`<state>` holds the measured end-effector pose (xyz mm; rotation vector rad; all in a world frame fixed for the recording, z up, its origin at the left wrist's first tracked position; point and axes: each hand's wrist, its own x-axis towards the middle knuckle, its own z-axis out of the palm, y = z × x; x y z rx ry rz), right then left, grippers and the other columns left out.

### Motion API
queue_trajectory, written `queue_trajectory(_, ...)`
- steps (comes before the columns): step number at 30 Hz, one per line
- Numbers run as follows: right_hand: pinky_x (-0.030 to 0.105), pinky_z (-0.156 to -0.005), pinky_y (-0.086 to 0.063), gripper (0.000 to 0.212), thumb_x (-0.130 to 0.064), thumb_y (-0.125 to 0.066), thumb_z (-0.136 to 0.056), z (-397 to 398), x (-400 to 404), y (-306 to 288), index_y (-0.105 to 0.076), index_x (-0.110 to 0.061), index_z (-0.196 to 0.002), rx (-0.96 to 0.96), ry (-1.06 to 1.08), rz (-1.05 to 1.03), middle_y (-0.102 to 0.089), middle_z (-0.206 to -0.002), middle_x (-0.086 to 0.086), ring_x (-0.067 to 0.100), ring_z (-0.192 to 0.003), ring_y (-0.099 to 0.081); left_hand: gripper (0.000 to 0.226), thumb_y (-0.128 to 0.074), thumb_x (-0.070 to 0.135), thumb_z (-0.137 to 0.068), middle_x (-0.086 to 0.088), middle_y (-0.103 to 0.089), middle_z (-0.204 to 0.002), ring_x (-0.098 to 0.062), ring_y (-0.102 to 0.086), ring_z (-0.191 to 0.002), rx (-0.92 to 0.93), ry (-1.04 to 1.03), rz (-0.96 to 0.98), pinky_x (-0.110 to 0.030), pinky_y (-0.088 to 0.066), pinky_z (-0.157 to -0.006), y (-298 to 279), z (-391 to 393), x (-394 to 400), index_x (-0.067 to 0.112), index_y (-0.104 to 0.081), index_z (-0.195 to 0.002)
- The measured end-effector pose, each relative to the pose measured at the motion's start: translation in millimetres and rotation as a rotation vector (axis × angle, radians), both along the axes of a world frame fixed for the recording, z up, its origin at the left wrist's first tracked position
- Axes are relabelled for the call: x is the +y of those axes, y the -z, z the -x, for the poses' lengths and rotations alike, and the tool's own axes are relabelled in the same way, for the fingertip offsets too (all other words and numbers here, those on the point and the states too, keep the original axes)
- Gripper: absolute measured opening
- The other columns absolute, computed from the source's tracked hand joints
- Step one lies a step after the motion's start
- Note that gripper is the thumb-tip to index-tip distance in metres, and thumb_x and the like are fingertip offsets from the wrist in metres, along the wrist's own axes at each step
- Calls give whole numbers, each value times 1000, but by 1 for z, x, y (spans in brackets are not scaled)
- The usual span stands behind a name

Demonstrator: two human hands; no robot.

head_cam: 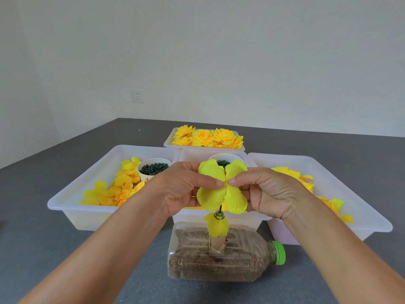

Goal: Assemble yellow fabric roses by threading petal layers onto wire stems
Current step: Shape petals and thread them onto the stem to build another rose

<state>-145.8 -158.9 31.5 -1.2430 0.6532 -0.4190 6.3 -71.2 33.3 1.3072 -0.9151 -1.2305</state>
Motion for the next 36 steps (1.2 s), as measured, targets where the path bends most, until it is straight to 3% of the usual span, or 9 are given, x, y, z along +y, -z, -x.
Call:
queue_trajectory(2,33,-60,-57,23,1,-62,-71,0,1,0,-65,-6,-92,9,7,0,-69,-75,10,18,-57,-67,16,-67,-3,-74,-6,-73,-76,-17,-69,-65,1,-11,-8,-30,-59,-61,2,0,-1,10,-69,-84)
queue_trajectory(5,31,-56,-57,16,0,-60,-79,-1,1,1,-65,-6,-93,16,25,-3,-69,-76,10,17,-57,-67,16,-65,-2,-77,-7,-72,-78,-19,-69,-67,7,-17,-10,-33,-58,-66,4,0,-3,8,-69,-89)
queue_trajectory(8,27,-49,-54,13,0,-59,-81,-3,1,0,-65,-7,-90,16,38,-10,-69,-72,10,17,-54,-66,27,-70,6,-69,-10,-72,-84,-21,-68,-72,23,-19,-1,-35,-58,-68,4,1,-5,6,-69,-96)
queue_trajectory(14,28,-50,-55,14,2,-57,-80,-3,3,5,-64,-6,-90,30,35,-41,-70,-69,9,18,-53,-67,23,-65,0,-78,-12,-71,-86,-22,-68,-70,21,-36,-22,-34,-58,-64,8,1,-5,2,-67,-101)
queue_trajectory(18,28,-49,-55,14,0,-60,-79,-4,5,11,-65,-7,-90,73,46,-41,-70,-69,9,18,-55,-67,14,-64,-2,-80,-9,-72,-78,-21,-68,-67,7,-37,-44,-37,-56,-71,14,1,-4,6,-68,-91)
queue_trajectory(21,27,-49,-55,15,-1,-62,-78,-2,5,12,-65,-7,-90,91,55,-27,-70,-68,8,17,-53,-67,15,-65,-1,-80,-6,-73,-74,-18,-68,-63,-8,-34,-52,-33,-57,-66,16,0,-3,7,-68,-91)
queue_trajectory(27,32,-63,-57,25,0,-66,-75,1,7,14,-66,-6,-99,133,52,-11,-72,-75,8,17,-60,-68,17,-64,-3,-79,-5,-72,-73,-16,-68,-61,-14,-32,-69,-29,-57,-58,15,1,-3,6,-67,-94)
queue_trajectory(31,30,-63,-56,45,-4,-73,-51,4,9,15,-65,-10,-95,128,53,-19,-72,-75,5,16,-60,-67,25,-63,-4,-79,-9,-70,-82,-19,-67,-68,-34,-42,-68,-30,-57,-60,14,0,-5,0,-65,-104)
queue_trajectory(36,36,-79,-53,52,-6,-74,-47,6,10,21,-64,-9,-99,139,71,5,-73,-81,7,19,-67,-68,13,-64,-5,-79,-6,-69,-75,-17,-65,-62,-67,-46,-81,-25,-55,-54,14,0,-7,5,-65,-87)
